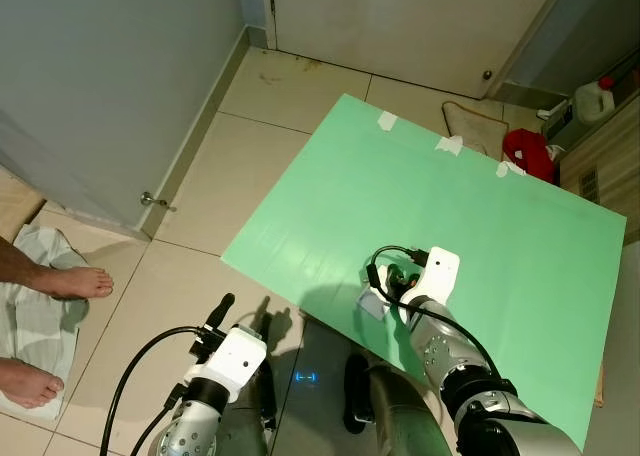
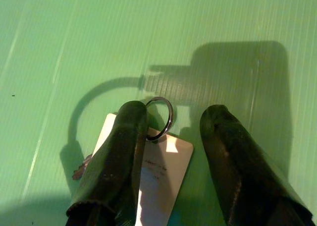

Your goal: Hang keys on a hook

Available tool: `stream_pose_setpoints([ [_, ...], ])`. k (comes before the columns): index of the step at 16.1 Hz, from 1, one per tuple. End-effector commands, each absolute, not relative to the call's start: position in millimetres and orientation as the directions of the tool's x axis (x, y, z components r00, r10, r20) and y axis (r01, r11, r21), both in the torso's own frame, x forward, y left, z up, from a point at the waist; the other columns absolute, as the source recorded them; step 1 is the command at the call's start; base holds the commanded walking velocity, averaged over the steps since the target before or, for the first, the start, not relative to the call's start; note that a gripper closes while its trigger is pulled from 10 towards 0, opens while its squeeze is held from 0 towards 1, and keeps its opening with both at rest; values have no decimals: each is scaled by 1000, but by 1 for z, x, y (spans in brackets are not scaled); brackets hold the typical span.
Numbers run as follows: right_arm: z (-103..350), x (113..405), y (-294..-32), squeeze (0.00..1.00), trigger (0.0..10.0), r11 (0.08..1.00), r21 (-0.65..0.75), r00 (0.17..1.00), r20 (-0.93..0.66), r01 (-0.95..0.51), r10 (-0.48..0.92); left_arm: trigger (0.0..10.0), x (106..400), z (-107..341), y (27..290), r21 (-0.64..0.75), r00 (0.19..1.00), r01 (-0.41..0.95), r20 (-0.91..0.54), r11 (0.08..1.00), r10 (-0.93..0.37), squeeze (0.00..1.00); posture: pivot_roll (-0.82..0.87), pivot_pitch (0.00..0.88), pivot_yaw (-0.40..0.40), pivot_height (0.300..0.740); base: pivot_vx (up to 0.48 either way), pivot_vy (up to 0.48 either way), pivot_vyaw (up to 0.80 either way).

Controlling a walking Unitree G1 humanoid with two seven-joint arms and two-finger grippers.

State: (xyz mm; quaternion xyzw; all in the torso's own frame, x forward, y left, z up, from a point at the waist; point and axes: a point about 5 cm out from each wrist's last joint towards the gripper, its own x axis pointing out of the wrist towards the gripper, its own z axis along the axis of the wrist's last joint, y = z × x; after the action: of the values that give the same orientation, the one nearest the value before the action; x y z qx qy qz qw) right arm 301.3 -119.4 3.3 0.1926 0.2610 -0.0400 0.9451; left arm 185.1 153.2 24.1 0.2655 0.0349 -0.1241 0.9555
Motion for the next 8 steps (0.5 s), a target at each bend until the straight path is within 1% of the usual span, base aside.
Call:
stream_pose_setpoints([
  [1,-8,290,-118,0,0,922,341,835,-550,186,35,10000,178,22,151,503,964,265,-143,823,-223,0,99,319,-60,722,0,0,0],
  [8,-8,288,-114,0,0,936,321,846,-531,144,52,10000,177,23,151,517,964,267,-139,813,-228,0,99,322,-62,722,0,0,0],
])
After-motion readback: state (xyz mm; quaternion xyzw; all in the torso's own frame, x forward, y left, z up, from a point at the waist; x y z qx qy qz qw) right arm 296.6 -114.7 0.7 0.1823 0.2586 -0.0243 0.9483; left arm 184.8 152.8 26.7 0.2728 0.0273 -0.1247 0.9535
